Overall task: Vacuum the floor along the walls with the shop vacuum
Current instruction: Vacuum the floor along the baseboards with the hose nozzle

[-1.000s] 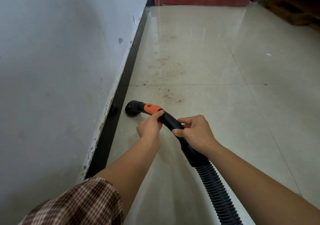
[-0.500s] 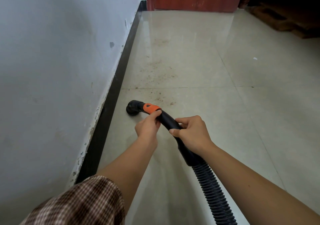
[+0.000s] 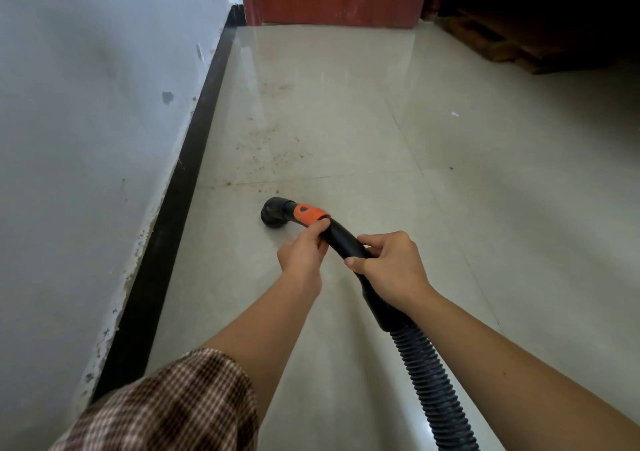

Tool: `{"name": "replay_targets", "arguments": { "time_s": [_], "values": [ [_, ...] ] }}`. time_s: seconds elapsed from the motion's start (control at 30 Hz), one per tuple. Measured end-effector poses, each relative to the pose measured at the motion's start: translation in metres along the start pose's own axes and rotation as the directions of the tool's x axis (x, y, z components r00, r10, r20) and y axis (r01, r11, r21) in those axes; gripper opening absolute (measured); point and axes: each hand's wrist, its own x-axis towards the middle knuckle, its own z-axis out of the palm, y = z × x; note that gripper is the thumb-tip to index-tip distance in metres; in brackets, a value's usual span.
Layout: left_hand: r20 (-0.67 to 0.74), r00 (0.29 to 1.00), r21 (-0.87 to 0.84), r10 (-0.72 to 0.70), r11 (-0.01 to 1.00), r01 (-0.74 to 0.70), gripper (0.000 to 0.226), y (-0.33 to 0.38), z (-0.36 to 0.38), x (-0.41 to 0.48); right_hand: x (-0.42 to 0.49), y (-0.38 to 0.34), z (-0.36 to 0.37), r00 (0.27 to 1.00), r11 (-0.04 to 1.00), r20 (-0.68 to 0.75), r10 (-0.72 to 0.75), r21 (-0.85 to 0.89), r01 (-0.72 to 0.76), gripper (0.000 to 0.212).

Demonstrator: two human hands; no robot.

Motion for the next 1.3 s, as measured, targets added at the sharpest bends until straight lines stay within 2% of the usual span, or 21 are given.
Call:
{"name": "replay_targets", "arguments": {
  "time_s": [0.63, 1.13, 1.3],
  "values": [
    [0.119, 0.99, 0.062, -0.082, 0.995, 0.075, 0.009, -0.037, 0.047, -0.008, -0.001, 0.027, -0.048, 0.993, 0.998, -0.108, 0.056, 0.002, -0.056, 0.007],
    [0.032, 0.999, 0.05, -0.035, 0.998, 0.033, 0.014, -0.019, 0.046, 0.031, 0.039, 0.019, -0.026, 0.993, 0.982, -0.037, 0.11, 0.158, -0.103, 0.013],
    [-0.013, 1.0, 0.042, -0.014, 0.999, 0.015, 0.015, -0.01, 0.038, 0.039, 0.049, 0.014, -0.015, 0.991, 0.978, -0.008, 0.134, 0.16, -0.131, 0.034]
  ]
}}
